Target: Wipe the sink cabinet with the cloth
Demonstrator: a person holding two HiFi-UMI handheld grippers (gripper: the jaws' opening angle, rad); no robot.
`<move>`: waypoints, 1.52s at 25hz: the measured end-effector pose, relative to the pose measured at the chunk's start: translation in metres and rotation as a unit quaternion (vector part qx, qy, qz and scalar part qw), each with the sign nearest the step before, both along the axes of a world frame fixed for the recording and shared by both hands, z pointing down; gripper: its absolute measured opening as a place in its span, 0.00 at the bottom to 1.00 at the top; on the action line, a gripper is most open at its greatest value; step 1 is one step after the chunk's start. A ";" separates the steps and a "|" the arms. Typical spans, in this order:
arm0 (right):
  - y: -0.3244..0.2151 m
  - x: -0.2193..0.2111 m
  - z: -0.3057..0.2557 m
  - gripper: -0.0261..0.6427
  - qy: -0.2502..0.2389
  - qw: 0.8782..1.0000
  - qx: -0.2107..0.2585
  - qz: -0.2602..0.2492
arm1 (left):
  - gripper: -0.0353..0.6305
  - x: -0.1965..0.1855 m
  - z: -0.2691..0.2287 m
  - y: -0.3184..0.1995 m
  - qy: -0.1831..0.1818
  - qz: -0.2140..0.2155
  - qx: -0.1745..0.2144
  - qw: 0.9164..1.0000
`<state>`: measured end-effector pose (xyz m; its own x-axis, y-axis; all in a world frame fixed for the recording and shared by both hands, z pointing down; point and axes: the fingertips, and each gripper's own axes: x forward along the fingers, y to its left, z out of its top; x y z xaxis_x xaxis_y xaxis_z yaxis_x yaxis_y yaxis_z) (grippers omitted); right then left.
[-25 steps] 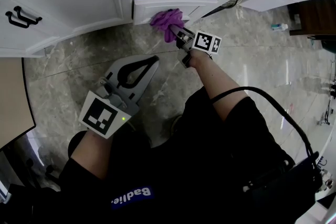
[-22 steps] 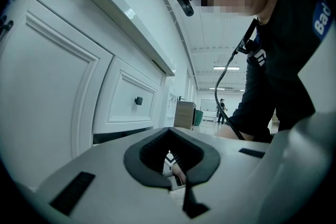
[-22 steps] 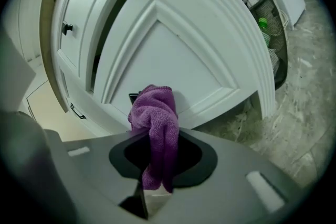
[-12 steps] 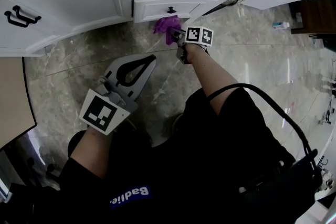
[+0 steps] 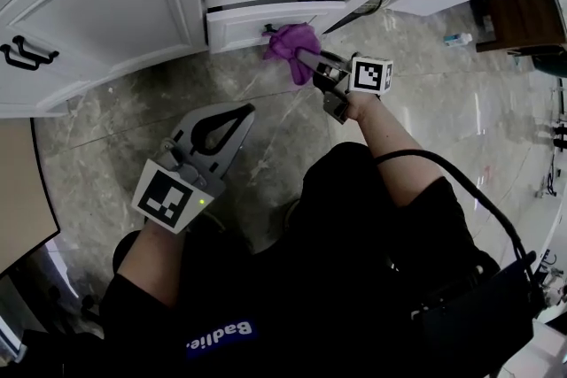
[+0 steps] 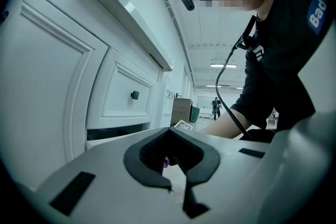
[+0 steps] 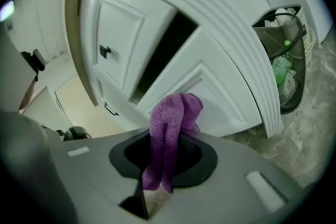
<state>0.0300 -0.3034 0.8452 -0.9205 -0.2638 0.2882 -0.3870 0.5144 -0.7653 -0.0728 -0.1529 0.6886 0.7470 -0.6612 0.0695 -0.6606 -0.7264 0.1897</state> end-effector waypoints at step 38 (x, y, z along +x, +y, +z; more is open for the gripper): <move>-0.002 0.085 0.133 0.15 0.211 0.962 -0.112 0.129 | 0.06 0.040 -0.016 -0.001 0.031 0.040 0.003 0.999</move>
<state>0.1150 -0.3058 0.9777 -0.6212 -0.3564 0.6979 -0.7804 0.2004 -0.5923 -0.0328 -0.1537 0.6723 0.8000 -0.5998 0.0169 -0.5877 -0.7775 0.2238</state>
